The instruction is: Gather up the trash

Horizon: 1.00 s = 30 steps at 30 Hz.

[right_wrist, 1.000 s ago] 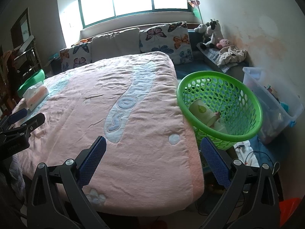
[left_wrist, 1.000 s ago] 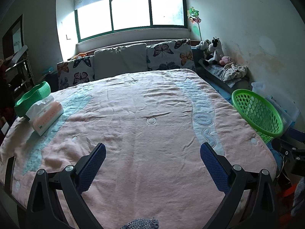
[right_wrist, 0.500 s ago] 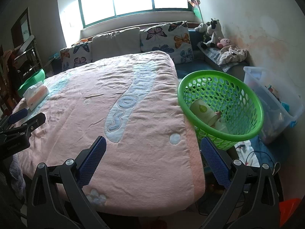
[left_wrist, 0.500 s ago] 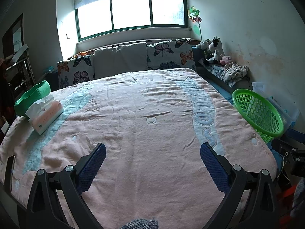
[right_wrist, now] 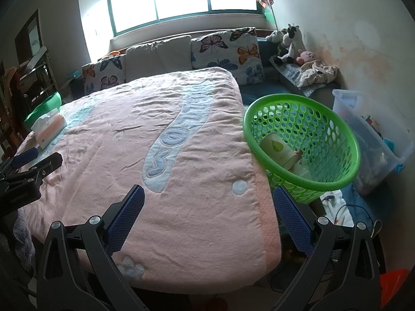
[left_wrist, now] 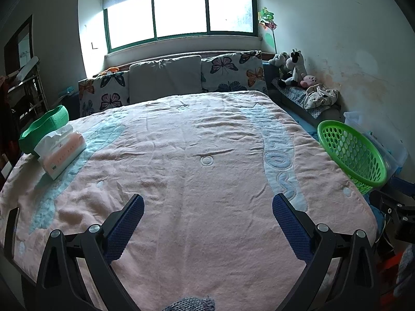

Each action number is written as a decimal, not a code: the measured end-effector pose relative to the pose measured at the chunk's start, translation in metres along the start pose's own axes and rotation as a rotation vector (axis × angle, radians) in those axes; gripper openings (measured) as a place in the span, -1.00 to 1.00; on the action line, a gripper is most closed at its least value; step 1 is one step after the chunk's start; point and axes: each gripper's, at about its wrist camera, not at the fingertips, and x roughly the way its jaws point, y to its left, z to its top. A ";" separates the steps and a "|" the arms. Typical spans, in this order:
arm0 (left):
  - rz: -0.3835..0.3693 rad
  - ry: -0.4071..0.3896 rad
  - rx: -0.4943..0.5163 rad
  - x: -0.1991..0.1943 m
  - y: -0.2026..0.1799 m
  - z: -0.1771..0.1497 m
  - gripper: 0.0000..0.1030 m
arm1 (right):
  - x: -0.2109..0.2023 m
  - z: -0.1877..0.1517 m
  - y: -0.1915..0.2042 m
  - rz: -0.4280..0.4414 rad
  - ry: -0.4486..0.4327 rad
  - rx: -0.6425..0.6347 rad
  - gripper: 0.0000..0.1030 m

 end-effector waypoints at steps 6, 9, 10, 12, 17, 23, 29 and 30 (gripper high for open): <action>0.000 0.004 -0.003 0.001 0.000 0.000 0.86 | 0.002 -0.001 0.001 0.003 0.004 -0.004 0.91; 0.001 0.004 -0.003 0.001 0.000 0.000 0.86 | 0.003 -0.001 0.001 0.003 0.005 -0.004 0.91; 0.001 0.004 -0.004 0.001 0.000 0.000 0.86 | 0.003 0.000 0.001 0.003 0.005 -0.004 0.91; -0.001 0.004 -0.003 0.001 0.000 0.000 0.86 | 0.003 0.000 0.002 0.002 0.006 -0.004 0.91; 0.000 0.007 -0.004 0.002 0.000 -0.001 0.86 | 0.003 -0.001 0.001 0.001 0.006 -0.005 0.91; 0.001 0.007 -0.007 0.002 0.000 -0.002 0.86 | 0.003 -0.001 0.000 0.001 0.007 -0.001 0.91; 0.003 0.009 -0.008 0.003 0.000 -0.003 0.86 | 0.003 -0.001 0.000 0.001 0.007 -0.002 0.91; 0.004 0.009 -0.008 0.003 -0.001 -0.004 0.86 | 0.003 -0.001 0.000 0.002 0.007 -0.002 0.91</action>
